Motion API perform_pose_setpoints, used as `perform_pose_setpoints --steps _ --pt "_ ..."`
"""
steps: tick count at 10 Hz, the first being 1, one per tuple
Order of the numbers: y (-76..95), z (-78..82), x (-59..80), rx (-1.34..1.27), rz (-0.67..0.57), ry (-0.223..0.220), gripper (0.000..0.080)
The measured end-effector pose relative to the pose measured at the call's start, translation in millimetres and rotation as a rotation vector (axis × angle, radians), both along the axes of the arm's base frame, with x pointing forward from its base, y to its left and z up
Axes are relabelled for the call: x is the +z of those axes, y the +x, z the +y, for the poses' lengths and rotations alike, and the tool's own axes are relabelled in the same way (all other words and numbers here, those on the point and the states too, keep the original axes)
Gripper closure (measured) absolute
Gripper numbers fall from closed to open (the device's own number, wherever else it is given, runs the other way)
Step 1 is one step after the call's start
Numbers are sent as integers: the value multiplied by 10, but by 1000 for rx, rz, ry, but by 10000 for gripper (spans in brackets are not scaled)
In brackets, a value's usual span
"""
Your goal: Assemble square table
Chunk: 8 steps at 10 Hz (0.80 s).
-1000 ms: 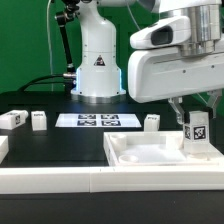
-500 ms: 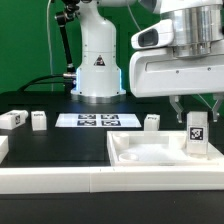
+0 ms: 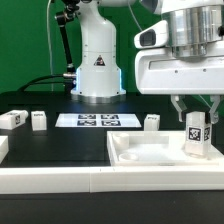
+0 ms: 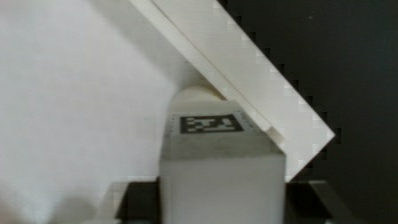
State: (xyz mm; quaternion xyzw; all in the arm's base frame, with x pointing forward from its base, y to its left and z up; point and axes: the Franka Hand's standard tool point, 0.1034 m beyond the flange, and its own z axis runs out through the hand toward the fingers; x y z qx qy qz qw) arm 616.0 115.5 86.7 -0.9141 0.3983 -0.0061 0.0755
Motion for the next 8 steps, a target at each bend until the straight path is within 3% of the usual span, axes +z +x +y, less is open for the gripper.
perform_pose_setpoints --steps 3,4,5,7,8 --pt "-3 12 2 -136 18 7 508" --pt "-2 18 2 -144 18 10 433" --pt "-1 21 3 -118 14 8 433" --pt "-2 25 3 -18 1 1 181" --pt "-1 25 2 110 -16 -12 160"
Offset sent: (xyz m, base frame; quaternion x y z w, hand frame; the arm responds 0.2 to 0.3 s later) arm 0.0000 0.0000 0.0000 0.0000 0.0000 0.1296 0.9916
